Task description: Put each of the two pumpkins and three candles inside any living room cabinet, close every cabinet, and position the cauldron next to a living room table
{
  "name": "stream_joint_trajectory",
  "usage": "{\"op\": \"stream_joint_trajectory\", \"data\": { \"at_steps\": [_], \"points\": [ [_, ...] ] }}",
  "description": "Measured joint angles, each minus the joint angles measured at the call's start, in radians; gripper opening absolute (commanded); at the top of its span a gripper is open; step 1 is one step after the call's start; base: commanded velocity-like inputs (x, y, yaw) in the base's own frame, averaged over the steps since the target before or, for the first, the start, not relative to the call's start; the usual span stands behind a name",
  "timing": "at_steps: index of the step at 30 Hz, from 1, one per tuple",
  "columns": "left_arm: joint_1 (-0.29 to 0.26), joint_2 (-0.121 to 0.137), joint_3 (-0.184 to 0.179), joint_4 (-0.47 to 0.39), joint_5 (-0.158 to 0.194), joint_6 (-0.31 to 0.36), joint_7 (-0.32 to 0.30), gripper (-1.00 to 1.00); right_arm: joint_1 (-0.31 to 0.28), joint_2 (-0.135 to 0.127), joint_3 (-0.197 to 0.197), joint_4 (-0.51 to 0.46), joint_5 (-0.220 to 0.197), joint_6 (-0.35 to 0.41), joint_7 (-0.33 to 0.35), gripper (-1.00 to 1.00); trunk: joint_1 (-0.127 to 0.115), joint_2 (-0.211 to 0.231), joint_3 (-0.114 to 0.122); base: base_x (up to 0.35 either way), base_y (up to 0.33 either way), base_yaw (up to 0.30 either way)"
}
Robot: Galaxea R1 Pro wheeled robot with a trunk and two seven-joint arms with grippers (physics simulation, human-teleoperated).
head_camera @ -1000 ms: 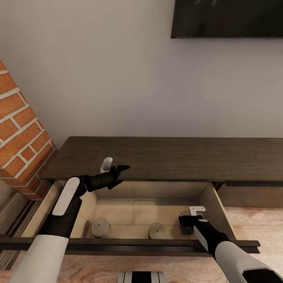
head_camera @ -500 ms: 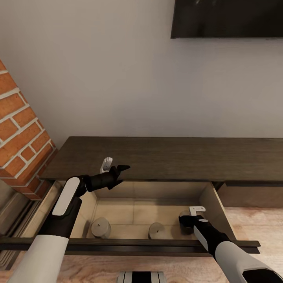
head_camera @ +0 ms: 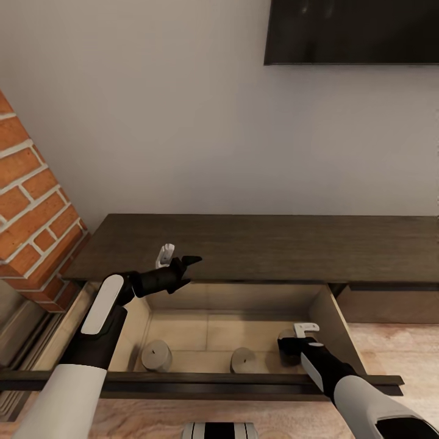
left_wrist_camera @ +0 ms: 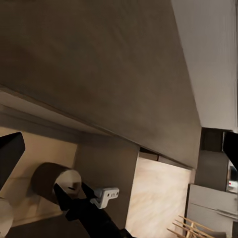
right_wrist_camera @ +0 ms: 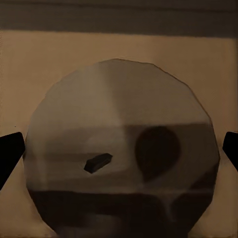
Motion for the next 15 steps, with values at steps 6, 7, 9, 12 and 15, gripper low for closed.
{"op": "stream_joint_trajectory", "data": {
  "at_steps": [6, 7, 9, 12, 15],
  "points": [
    [0.0, -0.001, -0.001, 0.0, 0.0, 0.0, 0.0, 1.0, 0.0, 0.0, 0.001, 0.033, 0.003, 0.0, -0.001, 1.0, -0.002, 0.002, 0.023, 0.0, 0.0, 0.0],
    [0.0, -0.001, -0.001, 0.001, 0.0, 0.0, 0.0, 1.0, 0.0, 0.0, 0.001, 0.033, 0.003, 0.0, -0.001, 1.0, -0.003, 0.002, 0.027, 0.0, 0.0, 0.0],
    [0.0, -0.002, -0.002, 0.001, -0.001, 0.0, 0.001, 1.0, 0.0, 0.0, 0.001, 0.033, 0.003, 0.001, -0.001, 1.0, -0.008, 0.01, 0.034, 0.0, 0.0, 0.0],
    [0.0, -0.003, -0.002, 0.001, -0.001, 0.0, 0.001, 1.0, 0.0, 0.0, 0.001, 0.033, 0.003, 0.001, -0.001, 1.0, -0.019, 0.031, 0.043, 0.0, 0.0, 0.0],
    [0.0, -0.003, -0.004, 0.001, -0.001, 0.0, 0.002, 1.0, 0.0, -0.001, 0.001, 0.033, 0.003, 0.0, -0.001, 1.0, -0.031, 0.052, 0.053, 0.0, 0.0, 0.0]
  ]
}}
